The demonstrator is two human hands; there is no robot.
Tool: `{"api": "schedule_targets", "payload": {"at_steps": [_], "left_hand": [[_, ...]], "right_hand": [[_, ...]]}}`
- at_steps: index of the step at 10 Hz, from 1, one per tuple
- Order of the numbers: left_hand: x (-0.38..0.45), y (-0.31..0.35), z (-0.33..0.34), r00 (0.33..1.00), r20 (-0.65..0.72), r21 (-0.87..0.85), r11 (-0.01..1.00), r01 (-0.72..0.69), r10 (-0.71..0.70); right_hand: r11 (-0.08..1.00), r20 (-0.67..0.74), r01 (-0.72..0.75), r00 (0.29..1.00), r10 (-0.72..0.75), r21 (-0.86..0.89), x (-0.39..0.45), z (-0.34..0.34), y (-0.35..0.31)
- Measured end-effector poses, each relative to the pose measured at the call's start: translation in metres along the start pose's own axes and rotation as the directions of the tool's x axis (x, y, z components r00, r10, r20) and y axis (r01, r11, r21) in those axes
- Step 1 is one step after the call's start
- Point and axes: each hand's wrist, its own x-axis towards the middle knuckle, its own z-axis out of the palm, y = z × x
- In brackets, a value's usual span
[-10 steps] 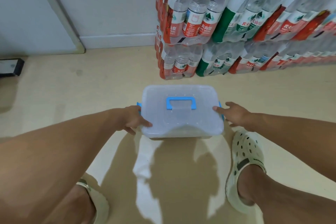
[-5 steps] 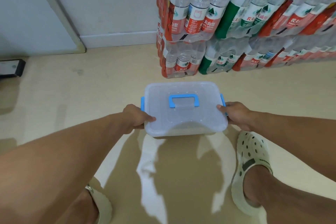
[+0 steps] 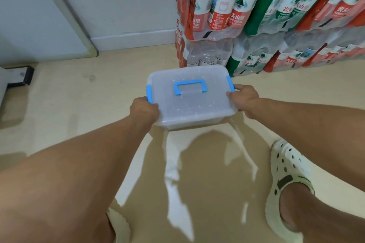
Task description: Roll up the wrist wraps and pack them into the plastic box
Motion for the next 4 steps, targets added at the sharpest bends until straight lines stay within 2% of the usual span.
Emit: {"api": "schedule_targets", "payload": {"at_steps": [2, 4], "left_hand": [[0.004, 0.000, -0.001, 1.000, 0.005, 0.055, 0.998, -0.004, 0.004], [-0.011, 0.010, -0.022, 0.989, 0.150, 0.203, 0.978, -0.035, 0.004]], "right_hand": [[0.994, 0.013, 0.057, 0.998, -0.056, -0.094, 0.000, 0.004, -0.007], [0.961, 0.112, 0.037, 0.994, -0.006, -0.273, -0.009, -0.014, -0.006]]}}
